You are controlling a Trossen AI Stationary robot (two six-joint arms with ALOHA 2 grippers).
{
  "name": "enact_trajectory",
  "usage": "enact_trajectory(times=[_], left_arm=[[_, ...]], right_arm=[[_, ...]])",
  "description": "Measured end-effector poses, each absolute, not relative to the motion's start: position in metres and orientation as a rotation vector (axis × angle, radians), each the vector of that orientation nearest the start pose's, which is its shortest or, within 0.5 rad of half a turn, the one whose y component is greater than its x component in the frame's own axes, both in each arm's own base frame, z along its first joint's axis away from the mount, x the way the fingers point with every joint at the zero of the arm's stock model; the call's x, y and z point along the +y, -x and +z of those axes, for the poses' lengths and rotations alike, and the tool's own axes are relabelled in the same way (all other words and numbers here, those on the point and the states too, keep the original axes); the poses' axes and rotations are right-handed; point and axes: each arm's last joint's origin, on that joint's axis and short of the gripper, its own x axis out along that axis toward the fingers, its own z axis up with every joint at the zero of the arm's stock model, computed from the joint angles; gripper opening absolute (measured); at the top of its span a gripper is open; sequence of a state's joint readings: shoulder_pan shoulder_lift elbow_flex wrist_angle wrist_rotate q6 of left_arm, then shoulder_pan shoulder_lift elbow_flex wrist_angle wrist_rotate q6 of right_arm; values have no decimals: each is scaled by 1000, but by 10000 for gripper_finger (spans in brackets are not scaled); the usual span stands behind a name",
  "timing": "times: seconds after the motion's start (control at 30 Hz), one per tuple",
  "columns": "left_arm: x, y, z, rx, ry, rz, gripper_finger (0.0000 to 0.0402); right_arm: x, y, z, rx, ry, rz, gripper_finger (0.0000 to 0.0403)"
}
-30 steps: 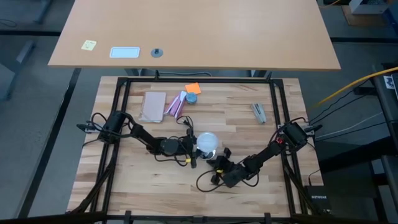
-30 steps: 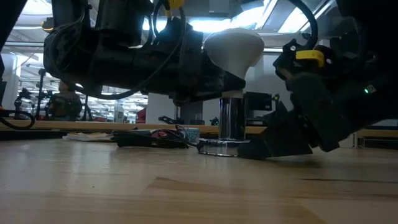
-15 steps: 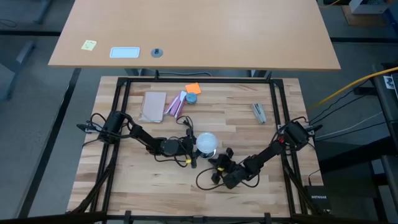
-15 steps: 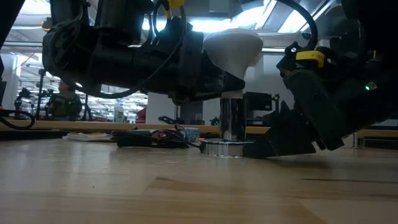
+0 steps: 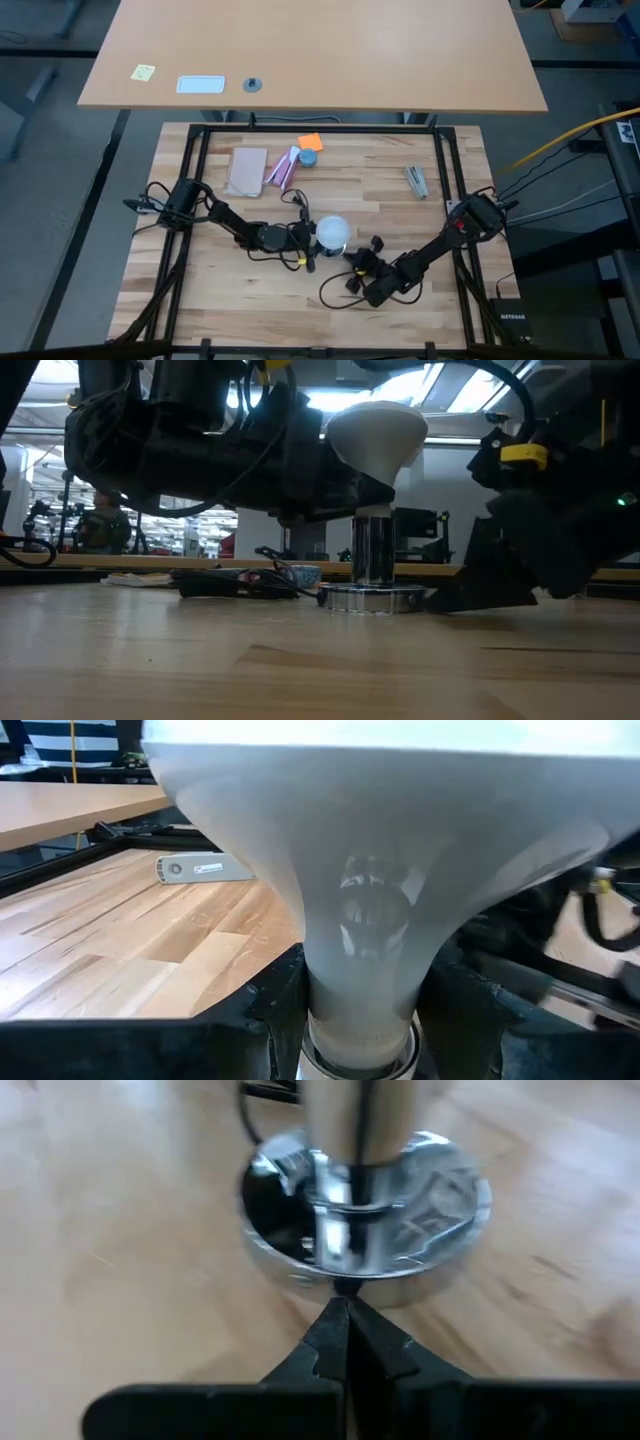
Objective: Screw lightbulb
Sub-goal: Insert the lightbulb into the lamp, then remove the lightbulb from the lamp
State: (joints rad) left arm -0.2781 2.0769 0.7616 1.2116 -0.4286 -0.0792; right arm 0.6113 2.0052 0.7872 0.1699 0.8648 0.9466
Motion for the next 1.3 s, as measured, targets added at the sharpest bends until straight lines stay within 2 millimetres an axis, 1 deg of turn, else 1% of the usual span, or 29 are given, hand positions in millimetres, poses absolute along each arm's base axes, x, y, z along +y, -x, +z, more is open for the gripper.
enact_trajectory(times=[0.23, 0.53, 0.63, 0.77, 0.87, 0.93, 1.07, 1.17, 1.3], left_arm=[[-88, -351, 103, 90, 46, 148, 153], [-88, -351, 103, 88, 44, 154, 154], [-87, -351, 102, 91, 46, 164, 173], [-86, -350, 100, 97, 63, 238, 223], [-84, -349, 98, 111, 55, 253, 258], [-85, -350, 100, 94, 49, 252, 273], [-91, -348, 105, 86, 5, 238, 283], [-96, -346, 117, 62, -18, 257, 284], [-102, -340, 128, 112, -76, 313, 284]], right_arm=[[156, -263, 68, 605, -103, -594, 5], [161, -261, 79, 617, -110, -546, 5], [162, -260, 81, 622, -108, -530, 5], [162, -260, 81, 622, -108, -532, 5], [162, -261, 82, 620, -110, -532, 5], [162, -261, 82, 619, -109, -531, 5], [162, -261, 82, 627, -110, -526, 5], [163, -260, 81, 637, -116, -517, 5], [163, -261, 88, 634, -119, -503, 5]])
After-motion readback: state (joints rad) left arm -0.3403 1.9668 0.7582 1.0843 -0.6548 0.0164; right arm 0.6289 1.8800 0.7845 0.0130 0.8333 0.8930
